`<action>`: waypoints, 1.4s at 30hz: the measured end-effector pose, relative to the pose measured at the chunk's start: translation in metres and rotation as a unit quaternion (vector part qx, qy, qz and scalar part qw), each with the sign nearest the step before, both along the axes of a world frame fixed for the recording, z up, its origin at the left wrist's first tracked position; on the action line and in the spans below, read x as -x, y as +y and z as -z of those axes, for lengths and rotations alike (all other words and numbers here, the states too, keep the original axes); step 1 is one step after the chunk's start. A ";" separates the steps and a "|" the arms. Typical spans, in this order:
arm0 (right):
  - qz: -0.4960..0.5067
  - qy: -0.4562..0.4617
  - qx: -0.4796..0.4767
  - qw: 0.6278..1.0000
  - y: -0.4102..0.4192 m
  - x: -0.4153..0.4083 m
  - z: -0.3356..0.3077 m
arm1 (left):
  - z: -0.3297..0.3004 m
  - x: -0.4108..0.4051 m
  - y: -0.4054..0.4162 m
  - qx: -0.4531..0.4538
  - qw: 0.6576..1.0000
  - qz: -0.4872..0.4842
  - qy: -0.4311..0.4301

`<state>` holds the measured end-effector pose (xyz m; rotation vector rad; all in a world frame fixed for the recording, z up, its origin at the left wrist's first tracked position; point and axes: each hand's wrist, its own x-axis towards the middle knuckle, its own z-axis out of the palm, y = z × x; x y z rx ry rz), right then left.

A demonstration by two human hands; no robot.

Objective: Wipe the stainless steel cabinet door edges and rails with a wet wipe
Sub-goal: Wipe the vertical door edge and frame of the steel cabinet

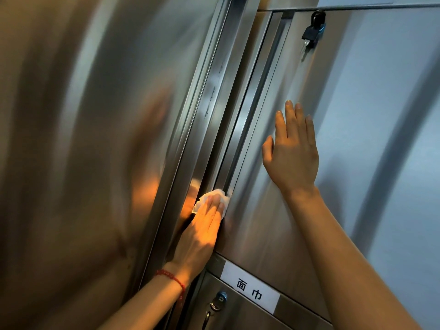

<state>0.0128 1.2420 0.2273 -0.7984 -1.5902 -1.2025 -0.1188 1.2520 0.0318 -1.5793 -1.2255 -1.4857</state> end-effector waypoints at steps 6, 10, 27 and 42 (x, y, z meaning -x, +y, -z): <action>0.002 0.001 -0.004 1.000 0.000 0.000 0.000 | 0.030 0.005 -0.015 -0.002 0.992 -0.063 0.108; 0.000 0.001 -0.002 1.000 0.000 0.000 0.000 | 0.014 -0.001 -0.015 0.090 0.996 -0.023 0.014; -0.014 0.004 -0.017 1.000 0.002 0.000 0.000 | 0.025 -0.001 -0.020 0.124 0.992 -0.021 0.007; -0.024 0.005 -0.018 1.000 0.002 0.000 0.000 | 0.042 0.000 -0.021 0.070 0.997 -0.032 0.032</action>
